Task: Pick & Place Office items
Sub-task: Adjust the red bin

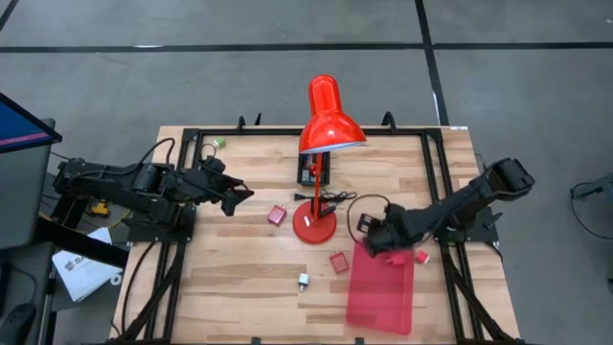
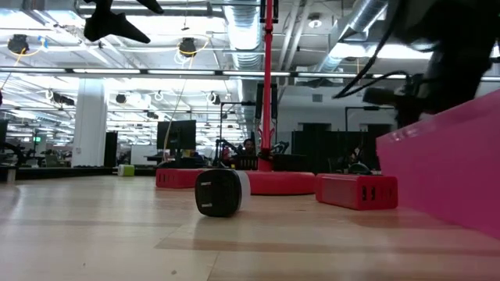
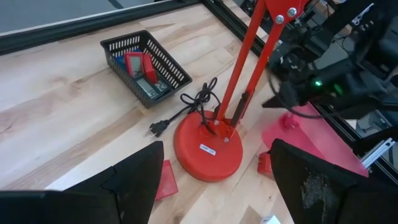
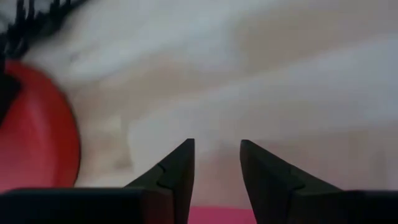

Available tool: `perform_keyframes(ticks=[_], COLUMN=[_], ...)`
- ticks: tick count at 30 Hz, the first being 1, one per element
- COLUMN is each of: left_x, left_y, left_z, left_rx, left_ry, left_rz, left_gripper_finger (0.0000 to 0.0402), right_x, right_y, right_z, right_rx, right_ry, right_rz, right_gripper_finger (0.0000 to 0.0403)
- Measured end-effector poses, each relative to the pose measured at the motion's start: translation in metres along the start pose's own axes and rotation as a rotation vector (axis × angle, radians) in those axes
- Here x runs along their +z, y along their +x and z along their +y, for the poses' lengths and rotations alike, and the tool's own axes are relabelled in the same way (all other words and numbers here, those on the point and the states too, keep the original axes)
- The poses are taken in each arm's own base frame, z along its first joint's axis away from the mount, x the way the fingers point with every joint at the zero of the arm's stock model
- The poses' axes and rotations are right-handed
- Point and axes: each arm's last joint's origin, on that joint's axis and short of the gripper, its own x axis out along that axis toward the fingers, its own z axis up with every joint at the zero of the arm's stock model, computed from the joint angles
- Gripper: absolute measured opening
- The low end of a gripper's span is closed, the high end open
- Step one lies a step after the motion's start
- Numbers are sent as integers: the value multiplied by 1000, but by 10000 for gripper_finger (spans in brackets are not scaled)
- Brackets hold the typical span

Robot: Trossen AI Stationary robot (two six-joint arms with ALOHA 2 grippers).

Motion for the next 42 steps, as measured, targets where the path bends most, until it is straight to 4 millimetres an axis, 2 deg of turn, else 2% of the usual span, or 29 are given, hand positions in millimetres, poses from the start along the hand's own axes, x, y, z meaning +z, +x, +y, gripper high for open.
perform_keyframes(ticks=[6,19,25,31,42], left_x=[0,0,0,0,0], left_y=[0,0,0,0,0], left_z=[0,0,0,0,0], left_rx=[0,0,0,0,0], left_ry=[20,26,27,47,78], left_rz=[0,0,0,0,0], left_gripper_finger=[285,285,285,285,285], right_x=[-17,-7,-4,-12,-24], right_y=[-16,-22,-21,-23,-28], right_z=[-1,28,27,27,22], right_rx=[124,198,145,165,173], right_ry=[-1,-50,-53,-85,-104], right_rz=[-24,-53,-38,31,109], right_gripper_finger=[118,118,118,117,84])
